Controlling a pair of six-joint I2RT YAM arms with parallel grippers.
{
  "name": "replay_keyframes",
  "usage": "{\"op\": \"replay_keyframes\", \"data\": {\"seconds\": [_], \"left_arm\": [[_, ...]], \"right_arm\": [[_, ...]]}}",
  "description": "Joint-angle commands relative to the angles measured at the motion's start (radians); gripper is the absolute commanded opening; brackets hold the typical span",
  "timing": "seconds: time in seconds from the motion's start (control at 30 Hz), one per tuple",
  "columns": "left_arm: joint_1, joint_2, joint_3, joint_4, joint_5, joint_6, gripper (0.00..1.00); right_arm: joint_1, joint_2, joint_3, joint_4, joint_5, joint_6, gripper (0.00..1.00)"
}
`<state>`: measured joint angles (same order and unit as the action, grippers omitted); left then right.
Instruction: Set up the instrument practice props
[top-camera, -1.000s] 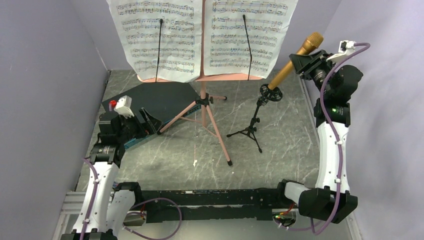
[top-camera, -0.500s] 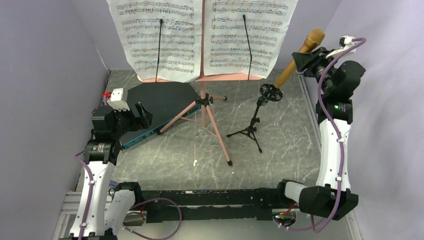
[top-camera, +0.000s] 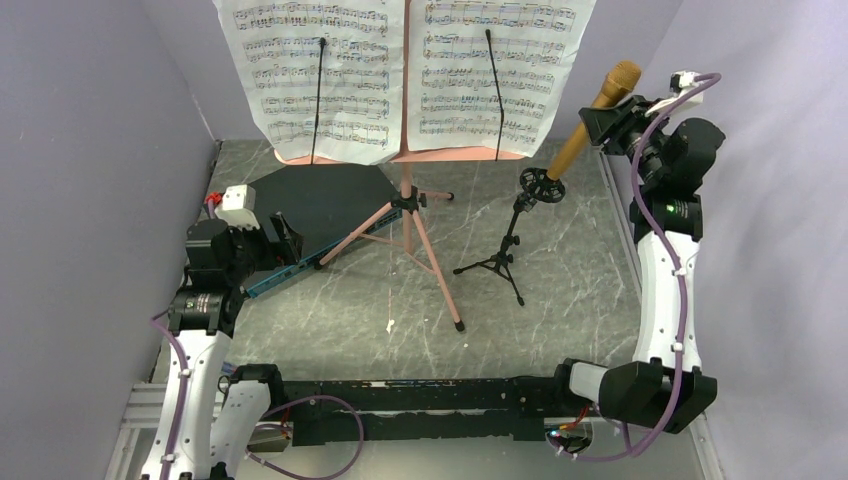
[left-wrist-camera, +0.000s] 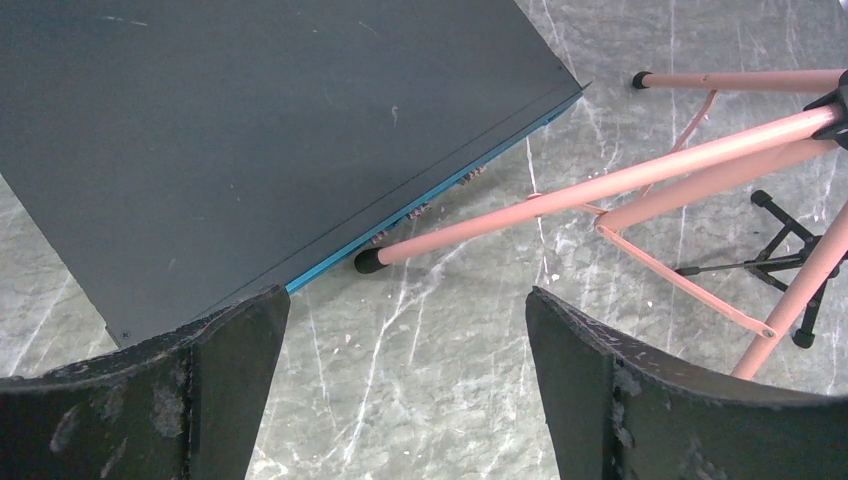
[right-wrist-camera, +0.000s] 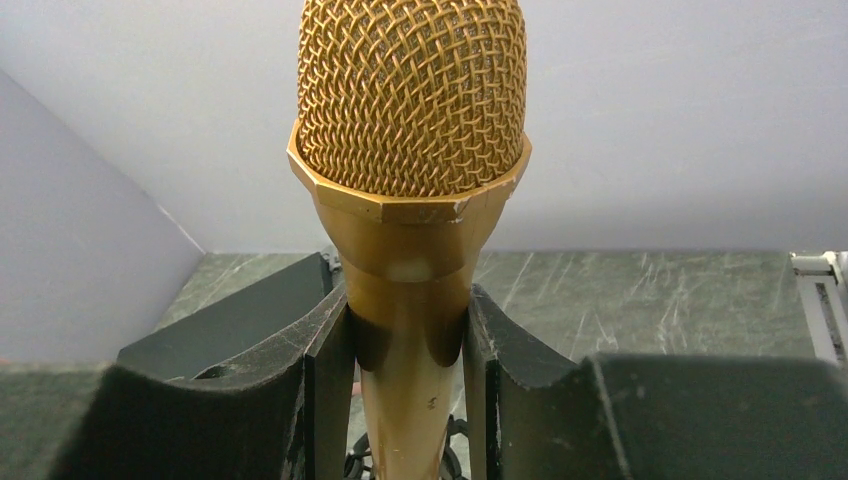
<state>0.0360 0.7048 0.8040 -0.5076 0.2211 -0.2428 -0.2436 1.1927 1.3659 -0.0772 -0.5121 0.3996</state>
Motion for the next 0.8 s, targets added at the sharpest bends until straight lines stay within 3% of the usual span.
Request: {"op": "replay_keyframes", "data": {"seconds": [0.0,0.77], "left_arm": [[0.005,0.001,0.009,0.005,0.002,0.022,0.94],[0.005,0.003,0.012,-0.002,0.002,0.024,0.94]], "right_arm": [[-0.005,0.017,-0.004,0.066,-0.033,-0.002,0.0],[0.03,0.024,-0.101,0.099,-0.119,-0.019,0.0]]}}
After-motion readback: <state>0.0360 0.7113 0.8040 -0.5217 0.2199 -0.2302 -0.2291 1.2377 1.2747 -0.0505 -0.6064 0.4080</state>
